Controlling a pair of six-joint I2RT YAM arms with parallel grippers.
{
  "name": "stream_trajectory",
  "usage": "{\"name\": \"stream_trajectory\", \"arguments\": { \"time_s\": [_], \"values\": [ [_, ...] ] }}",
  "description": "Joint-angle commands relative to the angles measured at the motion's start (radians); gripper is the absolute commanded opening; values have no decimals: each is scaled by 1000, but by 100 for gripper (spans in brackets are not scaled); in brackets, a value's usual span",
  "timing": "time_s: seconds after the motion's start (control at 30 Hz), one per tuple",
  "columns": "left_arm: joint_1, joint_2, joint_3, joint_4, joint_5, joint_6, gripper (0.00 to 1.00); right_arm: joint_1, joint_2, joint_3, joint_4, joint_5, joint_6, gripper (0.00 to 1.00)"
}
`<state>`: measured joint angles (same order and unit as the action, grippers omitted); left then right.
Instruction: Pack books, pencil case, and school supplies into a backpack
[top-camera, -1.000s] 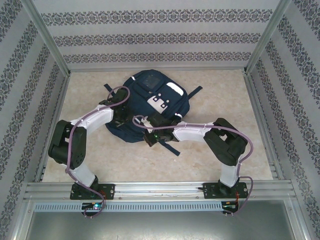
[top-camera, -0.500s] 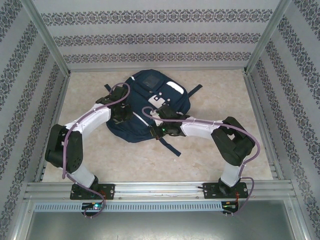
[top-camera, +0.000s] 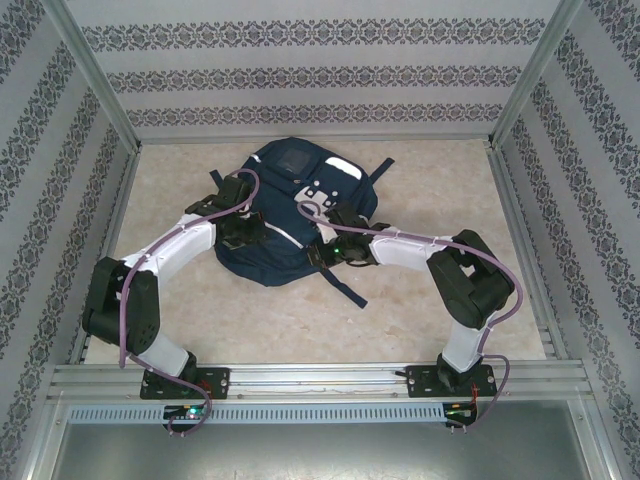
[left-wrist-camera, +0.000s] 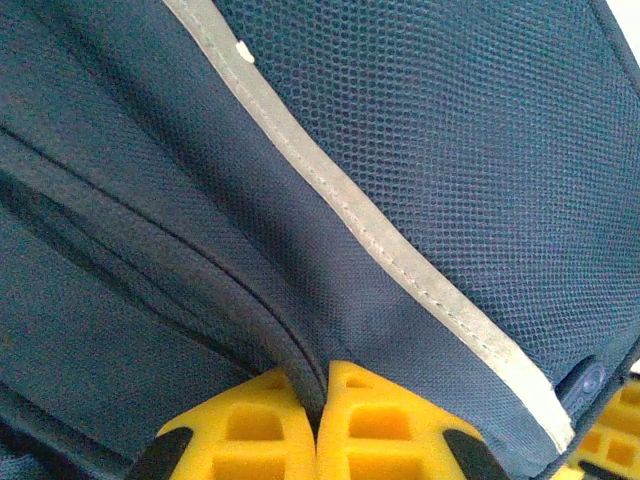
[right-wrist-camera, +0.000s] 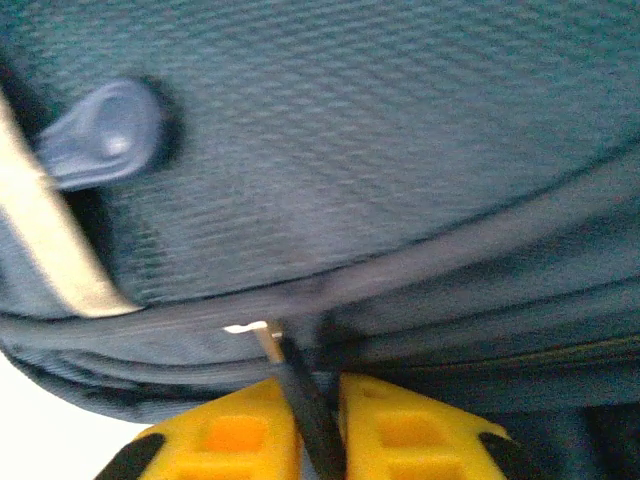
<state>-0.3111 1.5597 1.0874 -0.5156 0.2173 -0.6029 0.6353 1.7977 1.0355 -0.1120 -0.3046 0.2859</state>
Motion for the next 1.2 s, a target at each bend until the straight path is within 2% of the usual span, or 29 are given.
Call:
{"name": "stream_trajectory", "arguments": {
  "time_s": [0.0, 0.07, 0.13, 0.2, 0.33, 0.37, 0.4, 0.43, 0.47, 0.53, 0.6, 0.67, 0.7, 0.77, 0.8, 0.83, 0.87, 0.93, 0.97, 1.03, 1.1, 1.17],
  "values": [
    [14, -53, -12, -105, 52, 95, 0, -72, -10, -16, -8, 97, 55, 20],
    [14, -64, -21, -98, 58, 93, 0, -84, -25, -11, -32, 108, 65, 21],
    [17, -71, -14, -97, 72, 93, 0, -103, -55, -23, -23, 65, 92, 25],
    [19, -88, 9, -110, 86, 98, 6, -119, -92, -42, -4, 17, 113, 29],
    [21, -191, 18, -82, 55, 74, 8, -171, -195, -45, -35, -21, 128, 35],
    [23, -223, 19, -69, 40, 66, 13, -190, -225, -53, -36, -28, 136, 36],
    [27, -250, 25, -65, 27, 65, 25, -210, -254, -63, -33, -33, 140, 38],
    [30, -279, 39, -68, 10, 71, 40, -233, -291, -75, -29, -32, 143, 41],
    [32, -308, 53, -77, -18, 86, 49, -256, -331, -89, -20, -21, 145, 48],
    [36, -367, 70, -99, -81, 131, 57, -295, -413, -115, -7, 14, 123, 62],
    [36, -429, 63, -115, -173, 180, 61, -322, -506, -134, -9, 91, 73, 77],
    [38, -502, 16, -87, -301, 227, 63, -336, -603, -156, -16, 214, 12, 81],
    [39, -532, -10, -66, -356, 252, 69, -341, -643, -172, -8, 265, -10, 81],
    [43, -600, -94, 13, -464, 333, 71, -350, -722, -228, 46, 364, -85, 83],
    [44, -629, -137, 54, -503, 375, 84, -351, -751, -259, 79, 404, -120, 97],
    [44, -659, -190, 107, -560, 405, 99, -354, -784, -302, 121, 454, -159, 98],
    [45, -685, -258, 178, -616, 438, 100, -357, -811, -344, 157, 514, -191, 98],
    [55, -714, -380, 337, -658, 531, 100, -368, -852, -414, 185, 649, -196, 98],
    [64, -716, -448, 437, -654, 593, 100, -380, -870, -459, 201, 689, -194, 98],
    [97, -690, -575, 639, -626, 656, 100, -415, -894, -547, 263, 681, -207, 98],
    [172, -629, -680, 824, -536, 644, 99, -452, -909, -650, 354, 622, -242, 98],
    [270, -546, -745, 967, -395, 611, 99, -483, -919, -739, 423, 549, -278, 98]
  ]
}}
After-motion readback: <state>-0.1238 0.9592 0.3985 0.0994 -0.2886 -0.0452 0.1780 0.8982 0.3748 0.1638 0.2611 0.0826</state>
